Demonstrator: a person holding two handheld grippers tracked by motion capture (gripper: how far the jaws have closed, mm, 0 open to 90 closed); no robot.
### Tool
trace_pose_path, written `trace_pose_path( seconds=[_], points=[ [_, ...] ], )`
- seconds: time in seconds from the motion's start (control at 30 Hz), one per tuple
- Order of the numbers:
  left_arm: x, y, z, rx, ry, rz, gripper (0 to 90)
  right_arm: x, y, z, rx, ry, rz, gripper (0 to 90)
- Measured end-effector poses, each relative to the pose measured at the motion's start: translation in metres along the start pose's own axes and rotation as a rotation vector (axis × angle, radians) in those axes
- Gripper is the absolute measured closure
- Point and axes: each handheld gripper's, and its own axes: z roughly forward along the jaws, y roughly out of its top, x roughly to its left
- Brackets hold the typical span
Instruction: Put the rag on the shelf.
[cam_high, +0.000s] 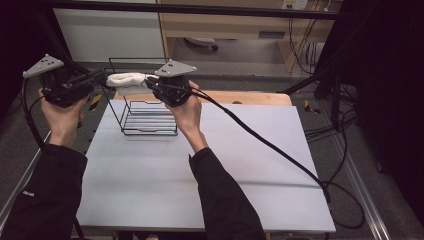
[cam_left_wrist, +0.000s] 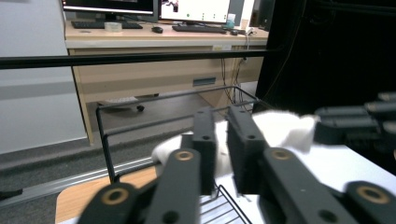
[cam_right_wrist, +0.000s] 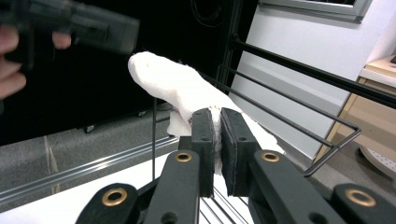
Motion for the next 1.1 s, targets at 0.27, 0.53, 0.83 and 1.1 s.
trace_pose_path(
  seconds=[0.27,0.53,0.83,1.1],
  points=[
    [-0.002,0.006,0.026,0.100,0.028,-0.008,89.2,0.002,-0.004,0.001,0.010,0.006,-0.007,84.3],
    [-0.003,-0.011,0.025,0.148,-0.015,-0.009,89.2,0.003,-0.008,0.000,0.027,0.015,-0.002,82.7],
    [-0.001,-0.027,0.026,0.176,-0.019,-0.009,89.2,0.002,0.001,-0.007,-0.022,0.059,0.053,69.2],
    [0.000,-0.041,0.030,0.190,-0.010,-0.002,89.2,0.000,-0.013,0.010,0.079,0.041,0.060,85.1]
  ],
)
